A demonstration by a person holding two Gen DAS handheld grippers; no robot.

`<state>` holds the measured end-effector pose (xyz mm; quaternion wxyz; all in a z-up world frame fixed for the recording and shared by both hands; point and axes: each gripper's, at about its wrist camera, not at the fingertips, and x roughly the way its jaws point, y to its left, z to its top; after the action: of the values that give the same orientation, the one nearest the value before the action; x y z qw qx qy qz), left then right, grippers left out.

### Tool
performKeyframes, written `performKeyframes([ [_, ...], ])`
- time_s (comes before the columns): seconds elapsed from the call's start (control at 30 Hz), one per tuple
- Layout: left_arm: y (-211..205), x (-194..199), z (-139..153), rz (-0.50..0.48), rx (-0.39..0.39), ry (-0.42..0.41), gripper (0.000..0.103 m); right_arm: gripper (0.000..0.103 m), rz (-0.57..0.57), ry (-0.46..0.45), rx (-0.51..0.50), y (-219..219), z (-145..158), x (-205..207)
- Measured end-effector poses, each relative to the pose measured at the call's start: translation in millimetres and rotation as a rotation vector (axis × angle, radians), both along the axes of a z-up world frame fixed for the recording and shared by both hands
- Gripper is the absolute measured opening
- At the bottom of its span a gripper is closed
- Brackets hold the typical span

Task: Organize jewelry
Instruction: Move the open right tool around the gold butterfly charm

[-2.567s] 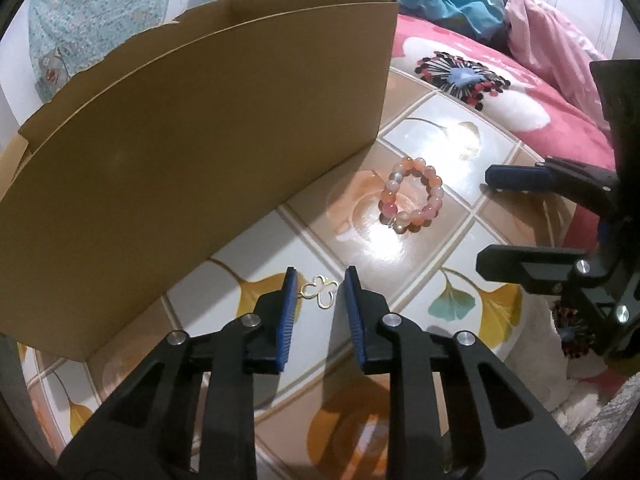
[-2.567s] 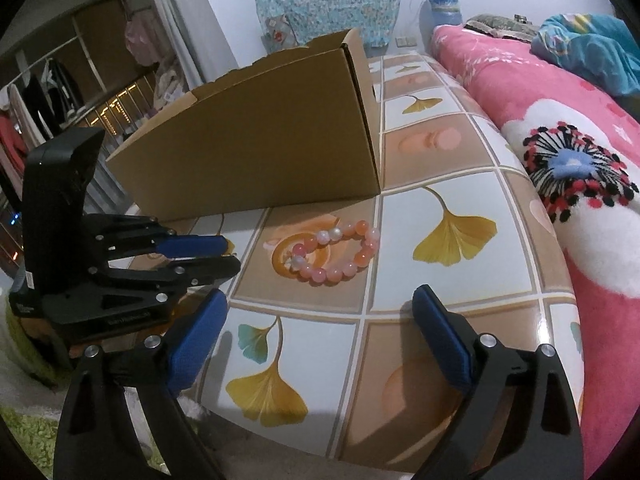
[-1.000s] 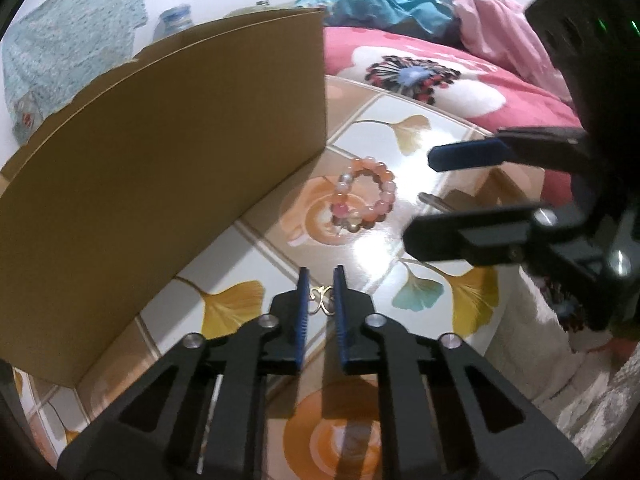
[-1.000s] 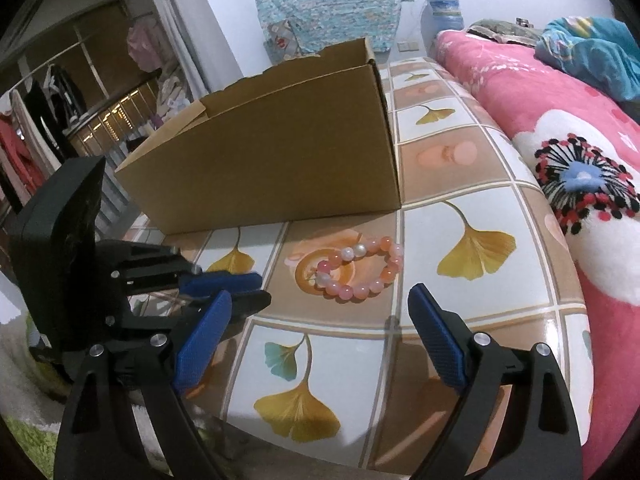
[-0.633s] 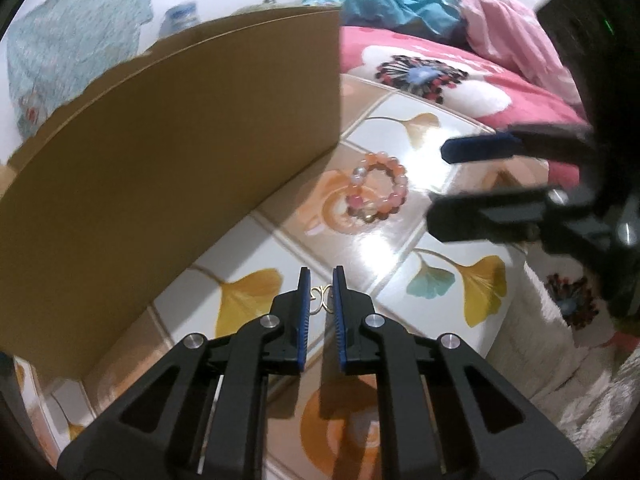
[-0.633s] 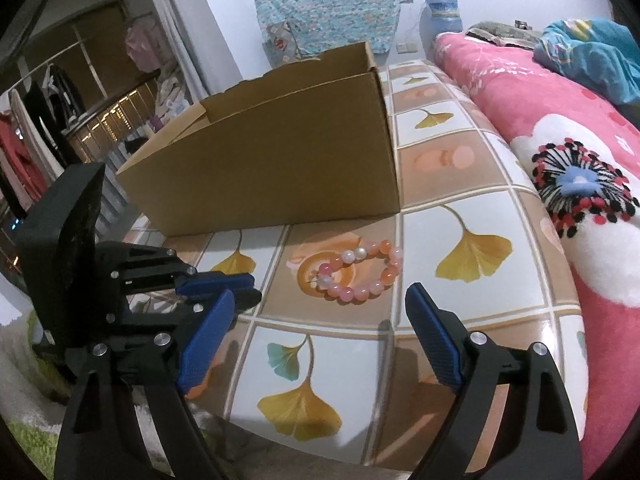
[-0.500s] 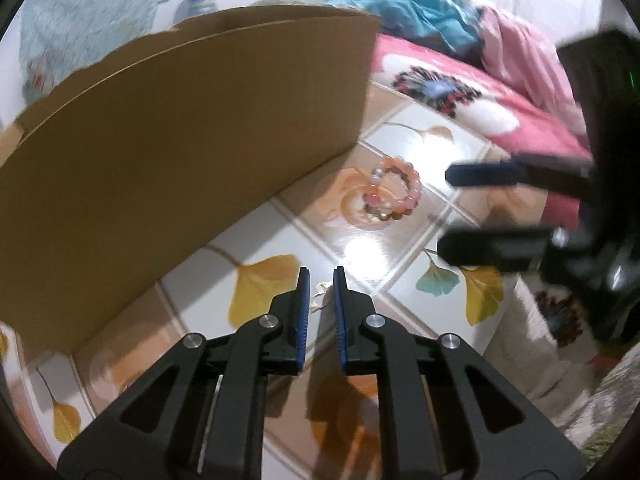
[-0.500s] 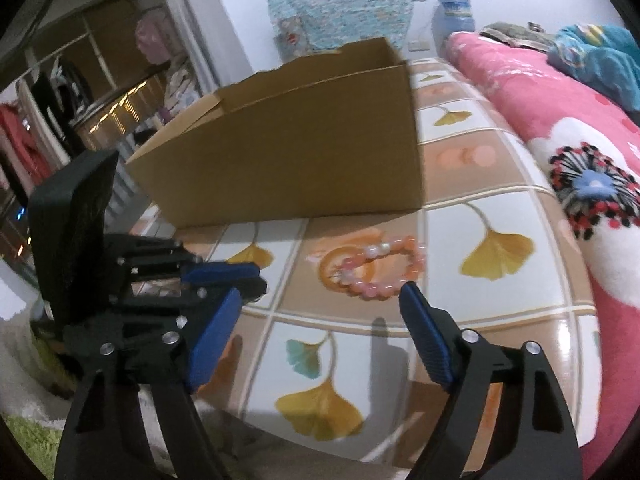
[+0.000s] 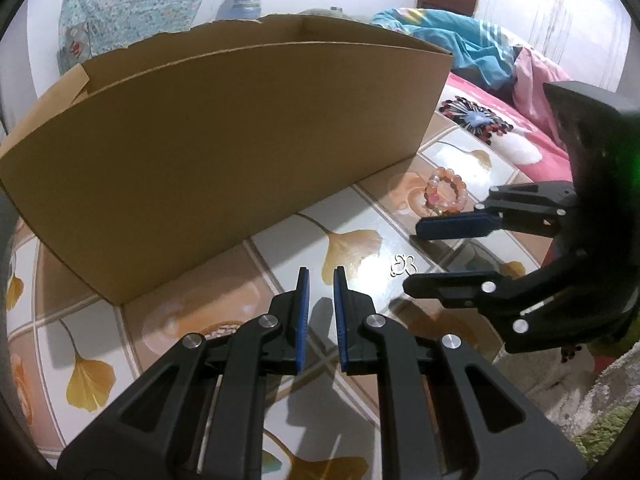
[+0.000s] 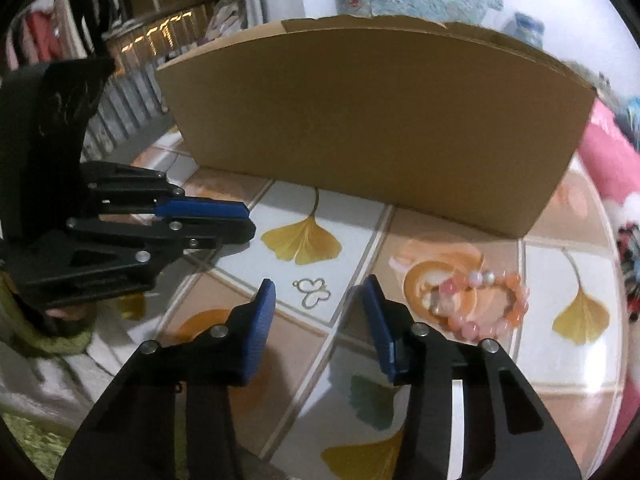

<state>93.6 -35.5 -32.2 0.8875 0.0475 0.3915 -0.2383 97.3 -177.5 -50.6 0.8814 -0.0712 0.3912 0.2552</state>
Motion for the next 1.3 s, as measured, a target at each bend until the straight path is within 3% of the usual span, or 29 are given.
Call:
performKeyframes([
  [0.3,6.6,2.7,-3.5,-0.006,-0.023,-0.001,0.011,0.028,0.102,0.011,-0.133,11.7,3.8,5.4],
  [0.43,10.1,3.3,-5.2,-0.004,-0.036,0.003,0.011,0.022,0.111,0.036,-0.135,11.9,4.4,7.9],
  [0.47,11.2,3.3,-5.6,-0.002,-0.041,0.005,0.011,0.014,0.11,0.042,-0.133,12.9,4.5,8.7],
  [0.73,17.1,3.1,-4.8,0.006,-0.062,0.002,0.011,0.013,0.079,0.063,-0.115,13.9,4.5,8.0],
  [0.8,18.9,2.7,-4.2,0.007,-0.066,0.0,0.011,0.003,0.074,0.066,-0.108,15.6,4.8,8.2],
  [1.1,26.5,1.0,-2.4,0.022,-0.071,-0.009,0.011,0.003,0.026,0.073,-0.083,15.2,11.9,5.6],
  [1.23,29.6,1.2,-2.9,0.029,-0.077,-0.004,0.011,0.006,-0.039,0.12,-0.023,7.9,14.3,5.3],
  [1.3,29.3,0.5,-3.2,0.027,-0.081,-0.002,0.011,0.02,-0.073,0.148,0.001,6.2,11.5,4.7],
])
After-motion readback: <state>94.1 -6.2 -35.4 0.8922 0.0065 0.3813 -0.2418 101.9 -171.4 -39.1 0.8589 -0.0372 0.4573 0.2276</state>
